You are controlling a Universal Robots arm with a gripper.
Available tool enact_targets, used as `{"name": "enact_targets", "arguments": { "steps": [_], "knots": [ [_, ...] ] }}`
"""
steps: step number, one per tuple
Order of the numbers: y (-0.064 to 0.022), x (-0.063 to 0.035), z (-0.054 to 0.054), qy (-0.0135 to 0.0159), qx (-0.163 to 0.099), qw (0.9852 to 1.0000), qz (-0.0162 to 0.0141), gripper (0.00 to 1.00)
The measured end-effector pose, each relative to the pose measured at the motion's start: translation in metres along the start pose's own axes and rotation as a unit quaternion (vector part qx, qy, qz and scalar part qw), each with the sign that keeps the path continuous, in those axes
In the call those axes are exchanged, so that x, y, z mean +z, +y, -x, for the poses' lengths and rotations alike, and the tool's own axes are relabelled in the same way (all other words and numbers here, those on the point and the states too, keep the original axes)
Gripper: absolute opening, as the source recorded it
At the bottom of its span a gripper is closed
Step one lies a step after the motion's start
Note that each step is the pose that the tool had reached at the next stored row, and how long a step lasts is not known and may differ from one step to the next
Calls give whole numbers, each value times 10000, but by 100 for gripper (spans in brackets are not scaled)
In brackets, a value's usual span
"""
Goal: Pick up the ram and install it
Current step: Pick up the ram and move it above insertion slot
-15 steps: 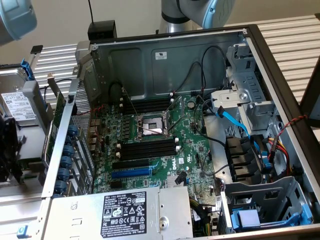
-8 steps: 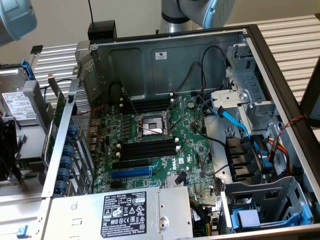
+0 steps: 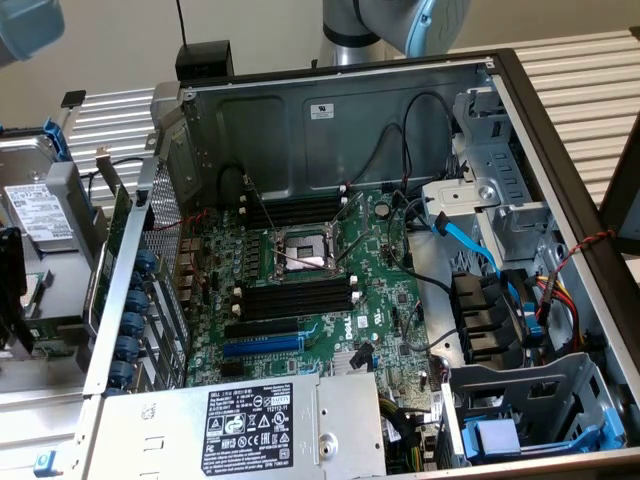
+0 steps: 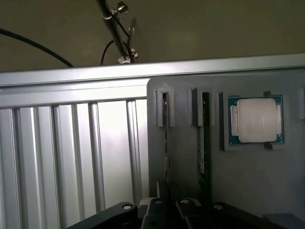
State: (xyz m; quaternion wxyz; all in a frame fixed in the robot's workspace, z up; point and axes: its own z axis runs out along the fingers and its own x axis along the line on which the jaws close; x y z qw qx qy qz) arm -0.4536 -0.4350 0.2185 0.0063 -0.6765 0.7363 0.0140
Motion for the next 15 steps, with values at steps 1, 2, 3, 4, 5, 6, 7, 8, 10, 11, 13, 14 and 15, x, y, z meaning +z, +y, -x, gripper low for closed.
{"name": "enact_targets", "arguments": {
  "steps": [1, 2, 3, 4, 5, 6, 7, 8, 10, 11, 13, 14, 15],
  "knots": [
    [0, -42, 0, -2, 0, 10000, 0, 13],
    [0, -88, 0, -2, -1, 10000, 0, 13],
    [1, -133, 1, -2, 0, 10000, 0, 13],
    [1, -179, 0, -3, 0, 10000, 0, 13],
    [2, -226, 0, -2, 0, 10000, 1, 13],
    [2, -271, 0, -3, 0, 10000, 0, 13],
    [3, -315, 0, -2, 0, 10000, 0, 13],
    [3, -360, -1, -3, 0, 10000, 0, 13],
    [4, -452, -3, -2, 0, 10000, 0, 13],
    [4, -497, -5, -2, 0, 10000, 0, 13],
    [5, -587, -7, -2, -1, 10000, 0, 13],
    [5, -633, -8, -3, 0, 10000, 0, 13],
    [3, -680, -10, -3, -1, 10000, 0, 13]
  ]
}}
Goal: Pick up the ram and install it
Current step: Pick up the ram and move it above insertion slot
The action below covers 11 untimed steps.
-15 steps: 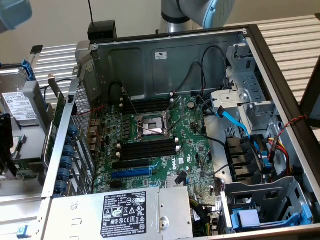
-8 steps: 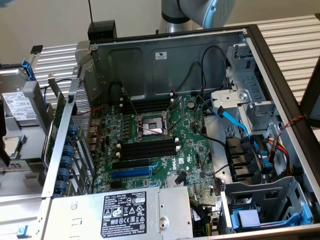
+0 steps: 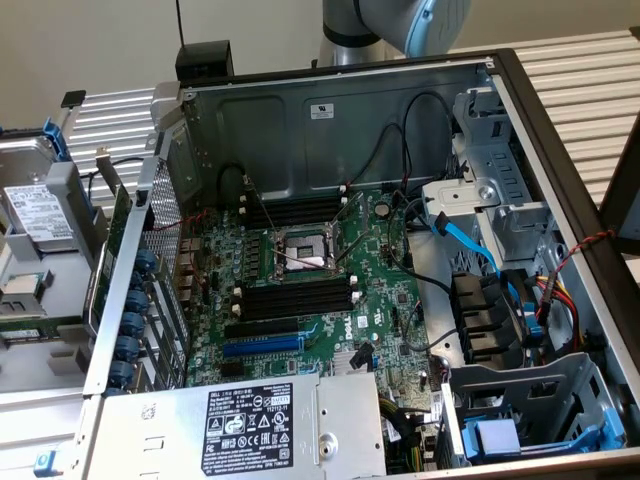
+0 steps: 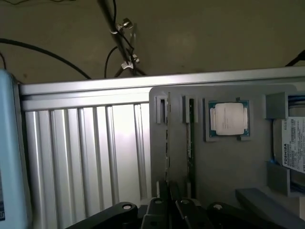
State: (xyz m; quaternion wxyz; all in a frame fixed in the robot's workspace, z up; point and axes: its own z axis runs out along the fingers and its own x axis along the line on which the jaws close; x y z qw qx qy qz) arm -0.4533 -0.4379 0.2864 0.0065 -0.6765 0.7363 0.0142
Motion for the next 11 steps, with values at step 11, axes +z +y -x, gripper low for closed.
{"name": "enact_targets", "arguments": {
  "steps": [11],
  "knots": [
    [-256, -504, -68, -5, 1, 10000, 9, 13]
  ]
}}
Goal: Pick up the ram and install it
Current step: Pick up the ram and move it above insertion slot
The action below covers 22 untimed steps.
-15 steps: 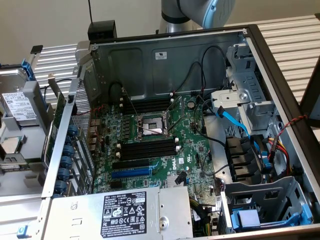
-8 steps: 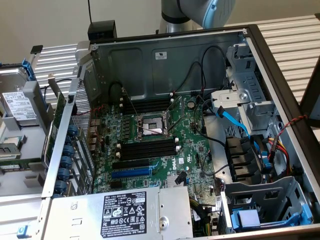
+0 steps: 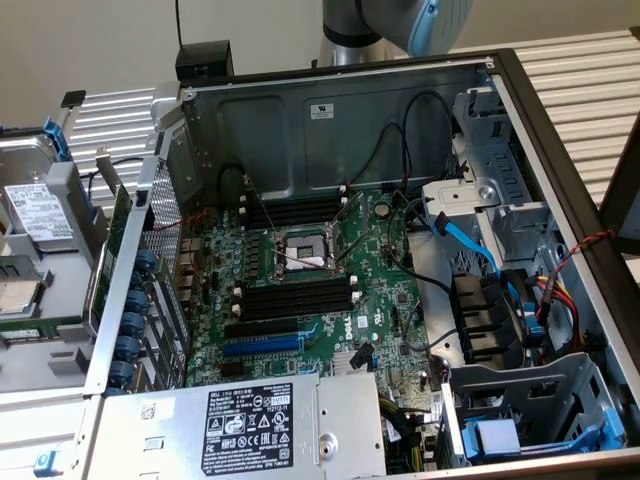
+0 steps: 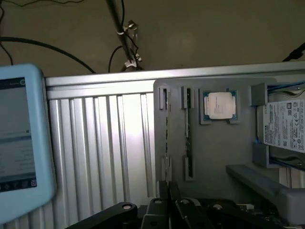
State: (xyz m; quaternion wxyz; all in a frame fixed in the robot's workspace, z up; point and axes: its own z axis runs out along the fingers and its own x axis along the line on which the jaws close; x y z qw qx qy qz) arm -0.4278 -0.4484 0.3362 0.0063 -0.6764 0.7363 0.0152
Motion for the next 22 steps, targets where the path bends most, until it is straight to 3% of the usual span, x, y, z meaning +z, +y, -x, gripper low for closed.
{"name": "enact_targets", "arguments": {
  "steps": [9, 15, 18, 22],
  "knots": [
    [-317, -414, -30, 1, 0, 10000, 32, 13],
    [-514, -625, -29, 5, 0, 10000, 87, 13],
    [-595, -668, -21, 11, -3, 9999, 148, 13],
    [-679, -693, -13, 22, -10, 9996, 272, 13]
  ]
}}
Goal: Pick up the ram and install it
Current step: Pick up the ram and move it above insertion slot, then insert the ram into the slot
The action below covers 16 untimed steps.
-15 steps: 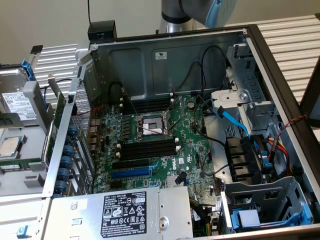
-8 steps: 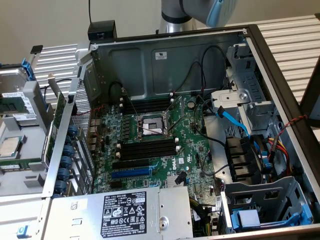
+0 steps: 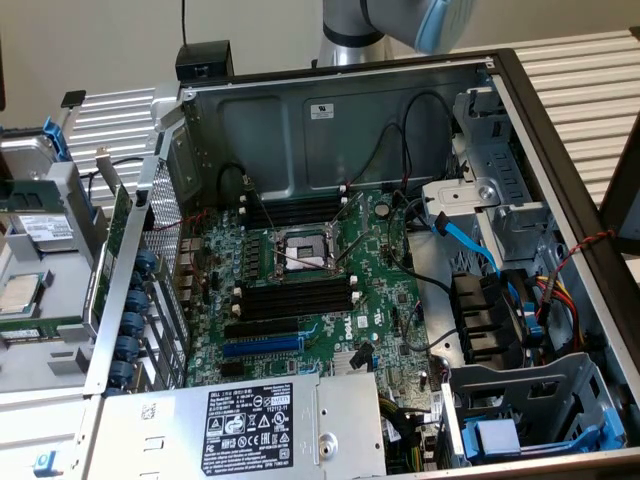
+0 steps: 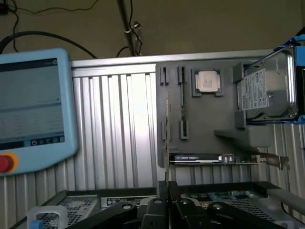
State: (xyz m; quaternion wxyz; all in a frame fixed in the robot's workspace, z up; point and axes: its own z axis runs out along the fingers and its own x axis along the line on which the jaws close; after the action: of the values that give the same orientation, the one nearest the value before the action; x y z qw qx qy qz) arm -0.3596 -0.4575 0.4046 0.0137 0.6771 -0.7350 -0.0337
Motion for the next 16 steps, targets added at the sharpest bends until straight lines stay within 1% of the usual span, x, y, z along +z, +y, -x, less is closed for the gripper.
{"name": "enact_targets", "arguments": {
  "steps": [1, 2, 3, 13, 16],
  "knots": [
    [-29, -13, 3, 2, -2, 10000, 19, 13],
    [-61, -24, 6, 2, -3, 10000, 28, 13],
    [-105, -32, 9, 3, -4, 10000, 30, 13],
    [-463, -82, 40, 3, -4, 10000, 31, 13],
    [-553, -91, 47, 3, -4, 10000, 30, 13]
  ]
}}
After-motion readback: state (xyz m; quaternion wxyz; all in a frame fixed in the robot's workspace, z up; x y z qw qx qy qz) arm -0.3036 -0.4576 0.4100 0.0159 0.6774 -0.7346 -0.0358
